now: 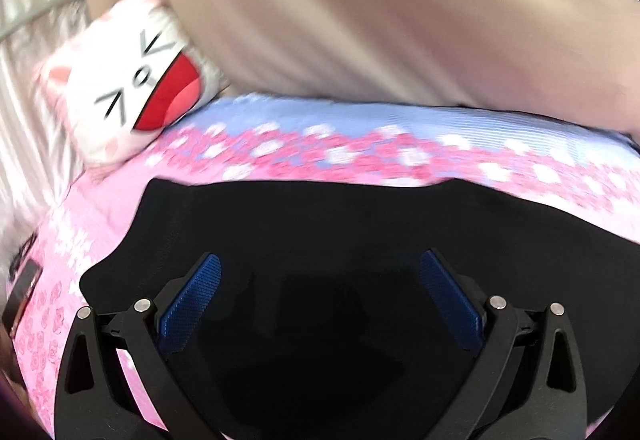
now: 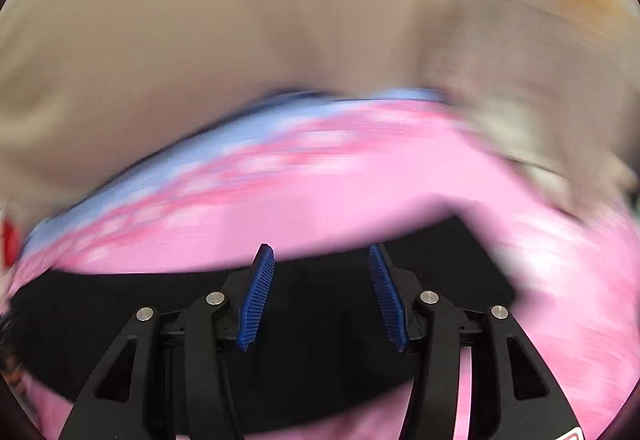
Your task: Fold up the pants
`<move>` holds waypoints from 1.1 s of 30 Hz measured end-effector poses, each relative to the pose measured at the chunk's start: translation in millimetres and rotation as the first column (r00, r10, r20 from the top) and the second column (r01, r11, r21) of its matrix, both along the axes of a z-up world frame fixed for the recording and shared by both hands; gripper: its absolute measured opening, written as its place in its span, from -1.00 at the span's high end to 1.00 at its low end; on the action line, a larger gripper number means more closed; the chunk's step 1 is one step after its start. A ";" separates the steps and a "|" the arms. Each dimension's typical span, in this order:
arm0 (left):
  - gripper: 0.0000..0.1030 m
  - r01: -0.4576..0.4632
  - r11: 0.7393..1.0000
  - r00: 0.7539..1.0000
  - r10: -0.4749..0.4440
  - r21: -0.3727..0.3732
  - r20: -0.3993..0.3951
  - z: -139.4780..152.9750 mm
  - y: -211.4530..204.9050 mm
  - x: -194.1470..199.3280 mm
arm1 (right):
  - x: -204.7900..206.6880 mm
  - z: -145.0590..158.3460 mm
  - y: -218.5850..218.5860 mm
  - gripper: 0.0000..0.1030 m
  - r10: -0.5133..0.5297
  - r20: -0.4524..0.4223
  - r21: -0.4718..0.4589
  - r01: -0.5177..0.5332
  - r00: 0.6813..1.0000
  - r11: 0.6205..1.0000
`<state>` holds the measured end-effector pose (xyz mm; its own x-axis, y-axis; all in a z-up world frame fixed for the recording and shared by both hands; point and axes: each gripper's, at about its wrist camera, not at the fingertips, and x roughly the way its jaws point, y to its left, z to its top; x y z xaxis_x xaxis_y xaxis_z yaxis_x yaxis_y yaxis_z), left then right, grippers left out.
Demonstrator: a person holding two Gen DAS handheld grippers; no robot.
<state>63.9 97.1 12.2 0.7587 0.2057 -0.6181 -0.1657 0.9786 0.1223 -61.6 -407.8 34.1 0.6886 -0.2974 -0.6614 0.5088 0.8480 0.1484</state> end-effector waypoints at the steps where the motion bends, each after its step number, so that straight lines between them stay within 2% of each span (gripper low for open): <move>1: -0.90 0.024 1.000 1.000 -0.024 -0.003 -0.003 1.6 -12.2 -3.2 | -21.3 -4.6 -22.0 0.04 -0.070 -0.016 0.007 0.070 0.997 0.998; 2: -0.90 0.055 0.998 0.998 -0.055 -0.012 -0.012 2.8 -27.0 -5.9 | -41.7 -10.1 -43.2 0.01 -0.132 -0.031 0.024 0.132 0.991 0.991; 4: -0.90 0.109 0.994 0.994 -0.110 -0.027 -0.026 2.6 -50.8 -10.2 | -66.1 -23.5 -73.4 -0.09 -0.168 -0.037 0.120 0.171 0.985 0.978; 6: -0.90 0.155 0.988 0.987 -0.156 -0.019 -0.046 -0.6 -77.6 -14.2 | -73.9 -39.0 -91.8 -0.09 -0.152 -0.010 0.254 0.149 0.988 0.956; 9: -0.90 0.206 0.979 0.975 -0.206 -0.006 -0.083 -6.8 -104.6 -20.3 | -64.9 -53.2 -96.0 -0.10 -0.109 0.030 0.359 0.091 0.994 0.929; 11: -0.90 0.226 0.974 0.969 -0.225 0.000 -0.098 -9.2 -115.0 -24.6 | -56.6 -56.4 -96.2 -0.22 -0.099 0.050 0.368 0.073 0.994 0.927; 15: -0.90 0.229 0.973 0.967 -0.226 0.012 -0.120 -14.5 -120.4 -27.9 | -40.5 -52.8 -95.8 -0.23 -0.085 0.060 0.364 0.058 0.995 0.930; 16: -0.90 0.224 0.975 0.967 -0.220 0.012 -0.128 -16.1 -119.4 -27.4 | -38.0 -52.7 -95.4 0.03 -0.088 0.063 0.358 0.059 0.994 0.932; 17: -0.90 0.219 0.976 0.968 -0.215 0.012 -0.130 -17.1 -119.9 -28.5 | -35.0 -53.9 -95.3 0.66 -0.088 0.056 0.354 0.063 0.995 0.933; 19: -0.90 0.209 0.978 0.969 -0.207 0.005 -0.134 -18.7 -115.3 -28.8 | -34.6 -58.8 -97.1 0.64 -0.083 0.088 0.417 0.039 0.993 0.908; 21: -0.90 0.199 0.980 0.972 -0.197 -0.003 -0.131 -17.6 -108.3 -28.3 | -33.6 -52.1 -94.4 0.64 -0.085 0.138 0.428 0.018 0.987 0.904; 23: -0.90 0.183 0.983 0.976 -0.182 -0.007 -0.120 -15.0 -98.6 -27.3 | -32.1 -35.8 -80.9 0.64 -0.054 0.209 0.442 -0.045 0.977 0.896; 26: -0.90 0.153 0.988 0.982 -0.155 -0.027 -0.105 -10.2 -80.2 -24.6 | -11.6 2.6 -37.8 0.63 0.051 0.286 0.400 -0.168 0.957 0.901; 28: -0.90 0.119 0.992 0.988 -0.123 -0.049 -0.089 -6.3 -60.8 -23.1 | 15.9 28.2 8.6 0.63 0.176 0.320 0.350 -0.289 0.931 0.891; 31: -0.90 0.078 0.995 0.995 -0.082 -0.062 -0.064 -0.8 -33.4 -24.5 | 58.7 49.8 80.9 0.62 0.355 0.312 0.278 -0.442 0.881 0.853; 33: -0.90 0.043 0.998 0.998 -0.045 -0.052 -0.038 2.9 -12.0 -28.1 | 92.5 55.2 137.1 0.62 0.474 0.291 0.244 -0.543 0.831 0.804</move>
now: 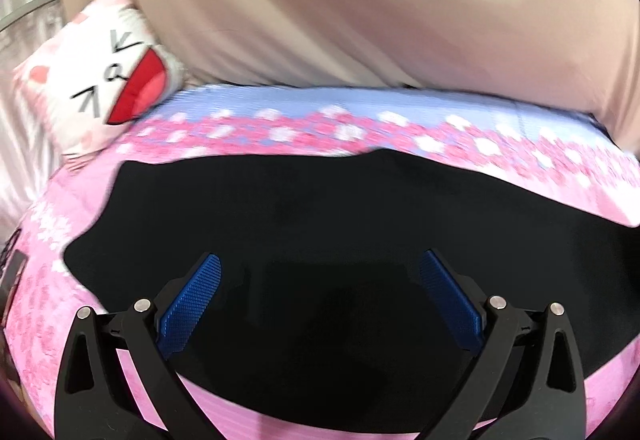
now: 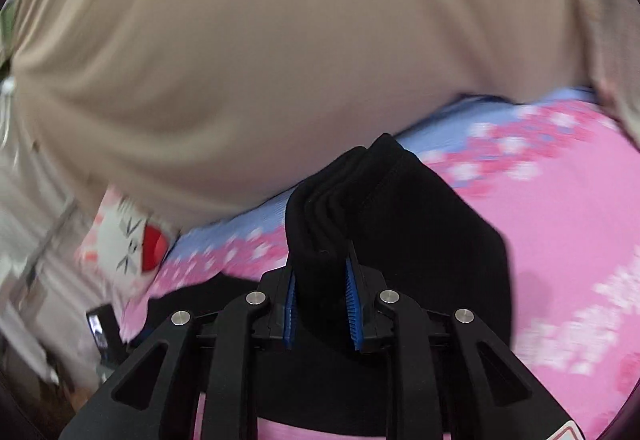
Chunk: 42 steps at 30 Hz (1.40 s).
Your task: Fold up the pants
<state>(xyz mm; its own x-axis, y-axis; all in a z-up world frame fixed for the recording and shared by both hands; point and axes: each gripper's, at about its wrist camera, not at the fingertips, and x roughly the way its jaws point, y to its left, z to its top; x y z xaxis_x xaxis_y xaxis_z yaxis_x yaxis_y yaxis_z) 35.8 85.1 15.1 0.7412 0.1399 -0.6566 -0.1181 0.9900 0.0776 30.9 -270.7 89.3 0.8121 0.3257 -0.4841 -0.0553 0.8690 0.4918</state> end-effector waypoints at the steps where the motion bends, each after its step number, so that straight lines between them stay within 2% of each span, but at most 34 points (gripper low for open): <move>1: -0.90 -0.018 1.000 1.000 0.018 0.007 0.012 0.8 10.7 -2.3 | 10.1 -0.8 18.0 0.62 0.036 -0.004 -0.013 -0.036 0.999 0.999; 4: -0.90 -0.058 0.998 0.998 0.058 0.006 0.023 -0.1 42.8 -7.7 | 46.4 -11.3 94.5 0.62 0.176 -0.045 -0.066 -0.179 0.983 0.982; 9: -0.90 -0.123 0.992 0.992 0.123 -0.017 0.024 -7.4 93.6 -16.0 | 79.0 -40.0 193.0 0.62 0.347 -0.124 -0.133 -0.362 0.930 0.923; 12: -0.90 -0.148 0.988 0.989 0.149 -0.037 0.021 -11.7 115.0 -19.1 | 83.4 -65.6 239.2 0.62 0.418 -0.188 -0.147 -0.446 0.889 0.883; 15: -0.90 -0.164 0.985 0.986 0.165 -0.050 0.019 -17.6 127.6 -19.8 | 86.4 -87.7 265.1 0.59 0.428 -0.237 -0.197 -0.475 0.872 0.858; 18: -0.90 -0.175 0.982 0.985 0.175 -0.075 -0.001 -26.1 137.8 -18.5 | 89.1 -112.6 277.7 0.47 0.443 -0.316 -0.210 -0.517 0.839 0.830; 19: -0.90 -0.181 0.980 0.983 0.181 -0.084 -0.014 -29.6 140.6 -16.9 | 85.8 -112.4 278.4 0.44 0.441 -0.309 -0.226 -0.515 0.843 0.827; 20: -0.90 -0.195 0.977 0.981 0.193 -0.092 -0.026 -33.0 143.8 -15.7 | 82.4 -109.8 279.5 0.32 0.440 -0.307 -0.236 -0.516 0.844 0.824; 22: -0.90 -0.217 0.969 0.976 0.214 -0.115 -0.044 -37.5 150.9 -12.8 | 75.0 -91.6 278.8 0.26 0.452 -0.289 -0.229 -0.520 0.844 0.823; 26: -0.90 -0.251 0.953 0.967 0.242 -0.168 -0.075 -42.2 163.7 -11.1 | 78.3 -55.5 274.9 0.26 0.528 -0.189 -0.117 -0.553 0.828 0.825; 27: -0.90 -0.252 0.952 0.967 0.242 -0.175 -0.077 -42.3 165.1 -11.1 | 84.3 -54.7 275.8 0.30 0.525 -0.175 -0.116 -0.547 0.833 0.829; 28: -0.90 -0.254 0.950 0.967 0.244 -0.179 -0.076 -42.4 165.8 -11.9 | 91.5 -59.2 277.0 0.44 0.506 -0.185 -0.141 -0.532 0.843 0.835; 29: -0.90 -0.255 0.950 0.966 0.246 -0.181 -0.076 -42.4 165.8 -12.5 | 100.1 -68.2 278.4 0.71 0.482 -0.207 -0.165 -0.516 0.851 0.841; 31: -0.90 -0.257 0.949 0.966 0.247 -0.181 -0.077 -42.9 165.7 -13.2 | 122.1 -104.5 278.3 1.00 0.432 -0.311 -0.173 -0.497 0.847 0.850; 32: -0.90 -0.257 0.949 0.966 0.247 -0.182 -0.078 -43.3 165.9 -12.9 | 129.8 -120.0 275.5 1.00 0.410 -0.352 -0.160 -0.485 0.842 0.859; 33: -0.90 -0.259 0.948 0.965 0.249 -0.183 -0.080 -43.5 166.3 -12.8 | 131.9 -123.7 270.0 1.00 0.417 -0.338 -0.104 -0.474 0.844 0.874; 34: -0.90 -0.262 0.947 0.965 0.251 -0.185 -0.081 -43.7 167.3 -13.2 | 131.5 -119.2 267.7 1.00 0.409 -0.342 -0.086 -0.462 0.846 0.883; 38: -0.90 -0.275 0.941 0.961 0.261 -0.199 -0.091 -45.8 171.7 -12.9 | 123.2 -89.9 263.8 0.91 0.376 -0.258 -0.159 -0.423 0.890 0.892; 40: -0.90 -0.279 0.937 0.960 0.266 -0.211 -0.087 -45.3 174.5 -13.8 | 134.3 -97.0 260.0 0.90 0.356 -0.282 -0.160 -0.410 0.891 0.898; 41: -0.90 -0.288 0.930 0.958 0.278 -0.228 -0.075 -43.4 178.7 -16.3 | 143.3 -107.7 259.0 1.00 0.349 -0.312 -0.154 -0.410 0.884 0.899; 42: -0.90 -0.303 0.921 0.953 0.296 -0.246 -0.066 -41.7 183.9 -19.3 | 152.2 -121.8 258.3 1.00 0.342 -0.344 -0.145 -0.409 0.875 0.901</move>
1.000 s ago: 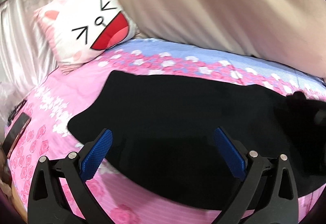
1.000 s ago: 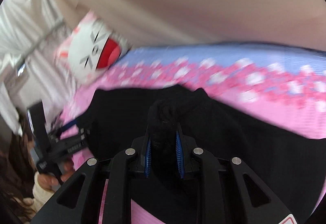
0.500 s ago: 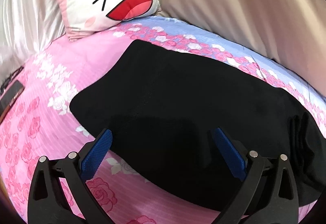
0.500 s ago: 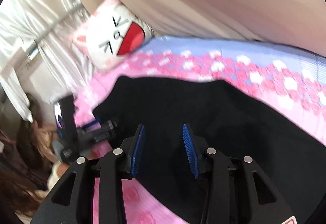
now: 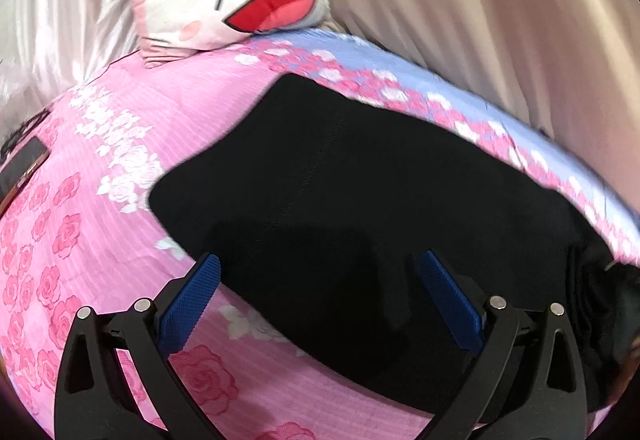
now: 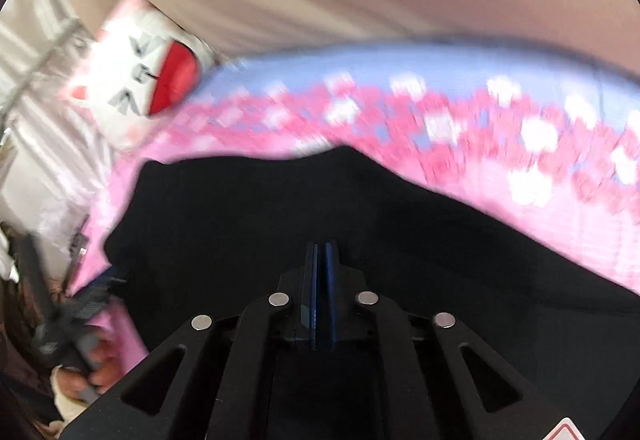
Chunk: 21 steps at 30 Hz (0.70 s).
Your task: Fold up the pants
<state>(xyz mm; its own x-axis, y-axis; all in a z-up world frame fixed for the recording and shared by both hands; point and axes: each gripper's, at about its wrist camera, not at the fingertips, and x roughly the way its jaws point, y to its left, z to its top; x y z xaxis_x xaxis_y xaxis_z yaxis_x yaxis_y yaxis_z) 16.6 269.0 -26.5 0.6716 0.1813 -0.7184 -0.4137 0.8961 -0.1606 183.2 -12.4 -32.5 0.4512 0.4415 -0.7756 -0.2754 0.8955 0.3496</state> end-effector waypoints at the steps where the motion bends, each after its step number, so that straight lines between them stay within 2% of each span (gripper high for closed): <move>1: -0.90 -0.027 0.999 1.000 0.028 -0.018 0.011 1.3 6.4 -3.4 | 0.5 -2.1 -1.9 1.00 -0.017 -0.001 0.033 0.017 1.000 0.999; 3: -0.90 -0.104 0.991 0.994 0.106 -0.086 0.022 2.0 29.4 -15.4 | -10.1 13.1 2.2 0.93 -0.028 0.032 0.029 0.027 0.999 0.999; 4: -0.90 -0.141 0.980 0.989 0.145 -0.138 0.018 -0.4 44.1 -22.2 | -15.0 20.2 2.9 0.81 -0.027 0.056 0.033 0.025 0.998 0.999; 5: -0.90 -0.179 0.967 0.983 0.182 -0.183 0.001 -4.5 58.6 -27.3 | -23.0 28.7 2.3 0.80 -0.024 0.082 0.040 0.021 0.996 0.999; 7: -0.90 -0.208 0.949 0.977 0.214 -0.236 0.001 -9.4 78.0 -32.9 | -39.9 43.1 -4.8 0.75 -0.022 0.120 0.051 0.016 0.993 0.999; 9: -0.90 -0.230 0.951 0.973 0.229 -0.207 -0.027 -6.9 82.5 -30.2 | -55.9 52.2 -19.0 0.53 -0.050 0.150 0.061 0.041 0.987 0.997; 11: -0.90 -0.228 0.954 0.974 0.223 -0.195 -0.051 -7.6 80.3 -20.7 | -71.9 58.3 -40.9 0.27 -0.103 0.180 0.031 0.099 0.978 0.995; 12: -0.90 -0.234 0.956 0.972 0.227 -0.178 -0.058 -7.9 78.8 -15.3 | -79.1 59.6 -54.7 0.24 -0.136 0.187 0.015 0.136 0.973 0.991; 14: -0.90 -0.224 0.963 0.974 0.215 -0.150 -0.073 -8.0 71.1 -3.6 | -94.2 60.3 -86.8 0.03 -0.211 0.188 -0.012 0.217 0.959 0.976; 15: -0.90 -0.215 0.966 0.976 0.206 -0.143 -0.075 -8.4 68.8 -0.7 | -101.3 60.1 -102.2 -0.01 -0.247 0.184 -0.020 0.255 0.951 0.967; 18: -0.90 -0.197 0.972 0.979 0.186 -0.131 -0.089 -8.3 57.2 5.2 | -137.2 52.8 -167.0 -0.26 -0.408 0.167 -0.055 0.422 0.898 0.905; 21: -0.90 -0.229 0.967 0.970 0.217 -0.111 -0.113 -9.1 46.8 8.3 | -173.4 33.3 -219.5 -0.30 -0.540 0.124 -0.099 0.552 0.833 0.828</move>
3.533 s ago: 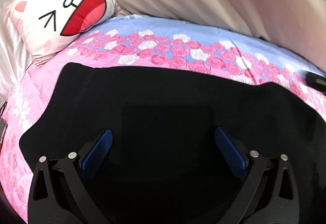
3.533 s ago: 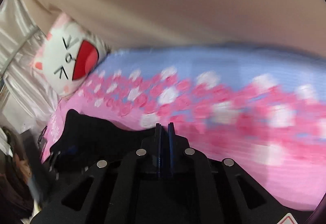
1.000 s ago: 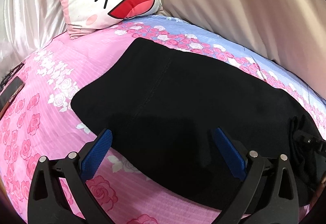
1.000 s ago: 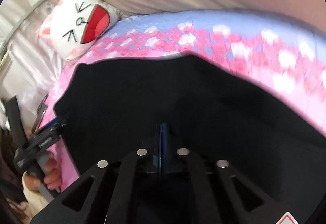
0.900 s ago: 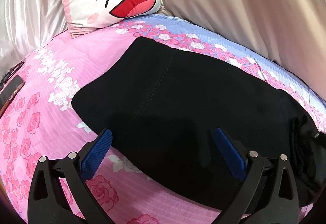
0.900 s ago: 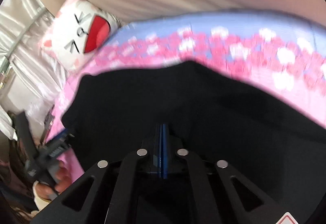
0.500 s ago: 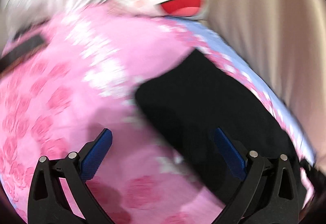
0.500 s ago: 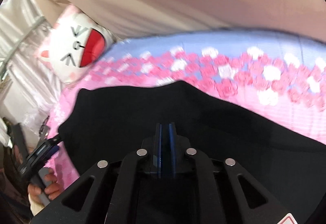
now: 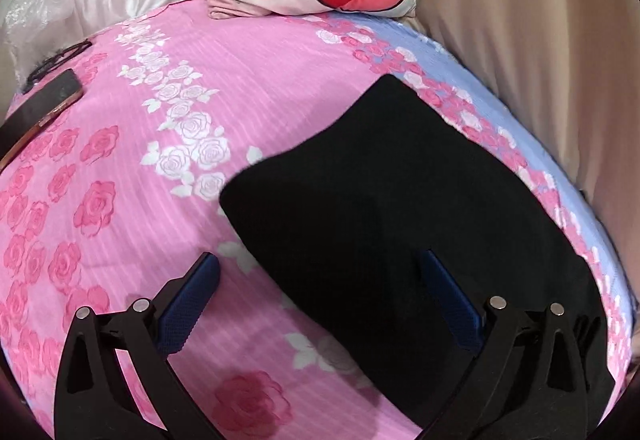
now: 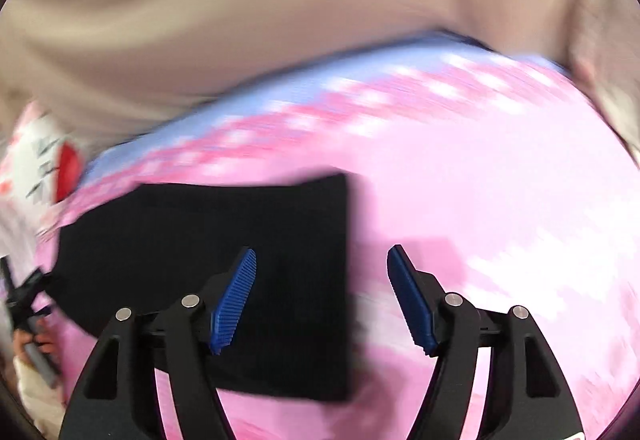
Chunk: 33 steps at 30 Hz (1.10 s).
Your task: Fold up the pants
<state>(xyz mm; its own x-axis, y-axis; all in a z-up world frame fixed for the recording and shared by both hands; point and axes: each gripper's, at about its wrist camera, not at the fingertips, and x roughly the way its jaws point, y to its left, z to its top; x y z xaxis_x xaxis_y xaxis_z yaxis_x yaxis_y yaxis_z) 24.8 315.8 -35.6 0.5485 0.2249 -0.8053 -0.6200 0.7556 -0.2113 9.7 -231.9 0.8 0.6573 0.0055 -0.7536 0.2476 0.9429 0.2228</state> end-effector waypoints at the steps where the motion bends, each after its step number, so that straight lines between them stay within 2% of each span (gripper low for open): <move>1: -0.90 -0.007 1.000 1.000 0.007 -0.001 -0.001 0.3 -3.1 0.3 | -8.7 -8.1 -13.2 -0.30 -0.034 -0.024 0.020 0.035 0.999 0.999; 2: -0.90 -0.011 1.000 1.000 0.011 -0.005 0.001 1.0 -7.0 -0.5 | -15.9 -16.2 -24.0 -0.30 -0.052 -0.041 0.059 0.055 0.998 0.997; 4: -0.90 -0.009 1.000 1.000 0.009 -0.010 -0.003 2.3 -17.2 0.7 | -25.3 -30.8 -35.9 -0.30 -0.038 -0.041 0.194 0.046 0.998 0.980; 6: -0.90 0.006 1.000 1.000 -0.006 0.010 -0.016 3.2 -28.7 4.8 | -23.4 -40.9 -33.2 -0.31 0.023 -0.015 0.310 -0.017 1.000 0.951; 7: -0.90 0.012 1.000 1.000 -0.011 0.021 -0.023 3.6 -33.0 5.8 | -18.6 -44.5 -27.4 -0.41 0.055 -0.006 0.340 -0.049 0.998 0.939; 8: -0.90 0.021 0.999 0.999 -0.020 0.033 -0.029 4.1 -38.4 6.7 | -17.0 -45.6 -22.0 -0.51 0.065 0.003 0.342 -0.062 0.998 0.938; 9: -0.90 0.025 0.999 0.999 -0.024 0.040 -0.034 4.3 -41.2 7.8 | -12.3 -44.7 -14.0 -0.51 0.075 0.033 0.307 -0.082 0.997 0.948; 10: -0.90 0.028 0.999 0.999 -0.026 0.047 -0.036 4.4 -44.0 8.1 | -7.0 -45.2 -7.1 -0.35 0.101 0.032 0.287 -0.106 0.994 0.952; 11: -0.90 0.028 0.998 0.999 -0.026 0.050 -0.038 4.2 -45.1 8.6 | -1.6 -45.3 2.2 0.40 0.137 0.038 0.272 -0.143 0.990 0.952; 12: -0.90 0.028 0.999 0.999 -0.026 0.046 -0.048 3.0 -45.0 9.2 | 4.2 -46.0 9.1 0.43 0.170 0.032 0.274 -0.172 0.985 0.946; 13: -0.90 0.028 0.999 0.998 -0.027 0.028 -0.050 1.4 -43.1 9.5 | 5.7 -42.2 15.3 0.56 0.175 0.037 0.242 -0.178 0.984 0.954; 15: -0.90 0.024 1.000 0.999 -0.024 0.001 -0.038 -0.3 -38.1 7.9 | 4.5 -30.2 22.2 0.63 0.188 0.048 0.174 -0.194 0.981 0.965; 17: -0.90 0.013 1.000 1.000 -0.013 -0.004 -0.020 0.0 -33.4 7.9 | -0.4 -22.6 16.7 0.65 0.184 0.054 0.165 -0.191 0.981 0.968; 19: -0.90 0.005 1.000 1.000 -0.005 0.002 0.005 -0.2 -31.4 13.4 | -1.4 -19.8 12.5 0.65 0.179 0.044 0.125 -0.183 0.983 0.975; 21: -0.90 0.015 0.999 0.999 -0.016 0.028 0.032 -1.0 -31.6 25.9 | 0.8 -25.0 11.1 0.64 0.181 0.030 0.134 -0.183 0.983 0.974; 22: -0.84 0.019 0.999 0.999 -0.021 0.044 0.039 -1.6 -32.5 31.5 | 2.5 -28.2 12.5 0.61 0.175 0.023 0.130 -0.177 0.984 0.976; 24: -0.33 0.004 0.997 0.999 -0.008 0.083 0.045 0.5 -33.6 37.1 | 2.0 -32.1 13.6 0.48 0.172 0.010 0.138 -0.172 0.985 0.975; 25: 0.21 0.009 0.997 0.998 -0.014 0.071 0.065 2.1 -32.2 37.0 | 0.3 -33.1 11.7 0.44 0.159 0.010 0.150 -0.159 0.987 0.976; 26: 0.55 0.023 0.999 0.996 -0.025 0.030 0.090 2.7 -28.9 37.0 | -3.4 -33.7 9.5 0.39 0.152 0.015 0.164 -0.152 0.988 0.975; 27: 0.61 0.046 0.998 0.991 -0.041 -0.036 0.126 3.2 -24.2 36.6 | -5.1 -32.8 6.2 0.36 0.142 0.018 0.181 -0.143 0.990 0.973; 29: 0.65 0.046 0.998 0.990 -0.039 -0.049 0.138 9.1 -24.9 37.7 | -9.6 -27.3 0.3 0.20 0.114 0.025 0.179 -0.116 0.993 0.977; 31: 0.66 0.082 0.996 0.984 -0.089 0.047 0.153 31.1 -43.9 39.2 | -15.9 -14.9 -9.7 0.01 0.072 0.057 0.147 -0.079 0.996 0.986; 32: 0.66 0.124 0.986 0.972 -0.143 0.112 0.184 51.0 -62.8 38.4 | -20.1 -7.6 -14.2 -0.12 0.044 0.080 0.130 -0.054 0.996 0.990; 33: 0.66 0.156 0.976 0.962 -0.185 0.154 0.202 64.7 -78.3 37.1 | -24.1 -0.9 -19.1 -0.17 0.020 0.103 0.115 -0.032 0.994 0.993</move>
